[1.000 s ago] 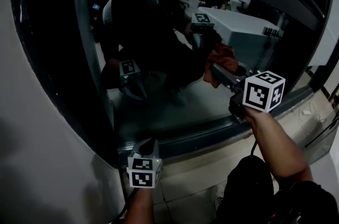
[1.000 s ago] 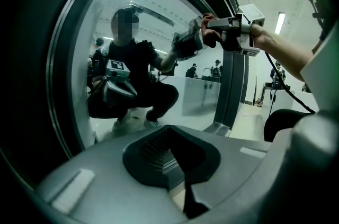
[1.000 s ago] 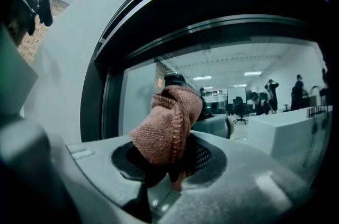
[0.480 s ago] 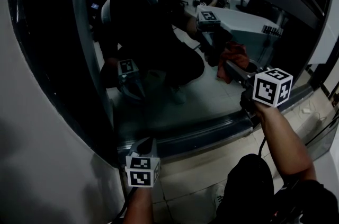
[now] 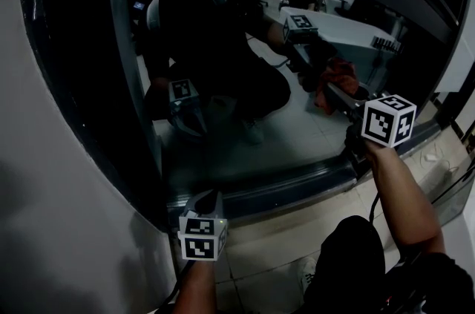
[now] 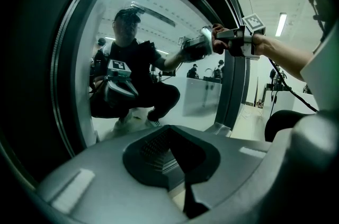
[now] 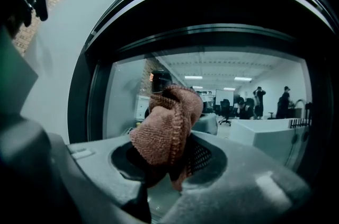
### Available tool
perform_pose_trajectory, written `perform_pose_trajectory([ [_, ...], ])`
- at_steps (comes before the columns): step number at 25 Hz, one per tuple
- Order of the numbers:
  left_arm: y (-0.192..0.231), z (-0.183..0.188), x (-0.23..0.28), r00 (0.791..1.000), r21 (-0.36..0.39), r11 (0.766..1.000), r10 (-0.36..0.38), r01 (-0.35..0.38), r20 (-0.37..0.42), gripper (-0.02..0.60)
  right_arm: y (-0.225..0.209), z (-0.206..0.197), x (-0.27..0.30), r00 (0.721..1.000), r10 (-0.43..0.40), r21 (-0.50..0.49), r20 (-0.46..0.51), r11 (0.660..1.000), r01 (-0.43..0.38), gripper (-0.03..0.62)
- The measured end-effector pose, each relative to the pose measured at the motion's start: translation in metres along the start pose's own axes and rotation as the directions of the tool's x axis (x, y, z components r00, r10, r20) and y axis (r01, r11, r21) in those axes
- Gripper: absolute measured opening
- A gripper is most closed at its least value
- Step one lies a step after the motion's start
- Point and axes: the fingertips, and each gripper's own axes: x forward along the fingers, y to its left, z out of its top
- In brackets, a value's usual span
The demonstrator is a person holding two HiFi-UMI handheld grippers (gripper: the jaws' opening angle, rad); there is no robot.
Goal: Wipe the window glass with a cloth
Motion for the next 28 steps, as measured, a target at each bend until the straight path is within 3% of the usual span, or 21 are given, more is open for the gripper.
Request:
perform_pose_trajectory([
  [7,-0.001,0.002,-0.003,1.0,0.0,1.0,-0.003,0.003,0.009,0.017,0.0,0.0,0.0,1.0,-0.016,-0.002,-0.005,1.0,0.016,0.11],
  [13,0.003,0.002,-0.008,1.0,-0.001,1.0,0.009,-0.009,0.013,0.017,0.024,0.009,-0.01,0.999,-0.01,0.083,0.052,0.997,0.006,0.11],
  [18,0.008,0.001,-0.008,1.0,-0.006,1.0,0.014,-0.014,0.021,0.017,0.13,0.014,-0.001,0.97,0.217,0.041,0.107,0.974,-0.222,0.11],
  [24,0.016,0.003,-0.015,0.999,-0.04,0.999,0.026,-0.024,0.037,0.017,0.256,-0.02,0.044,0.891,0.454,0.048,0.031,0.889,-0.455,0.11],
  [28,0.025,-0.001,-0.021,0.998,-0.056,0.997,0.049,-0.047,0.038,0.017,0.323,-0.038,0.074,0.844,0.536,0.046,0.003,0.843,-0.536,0.11],
])
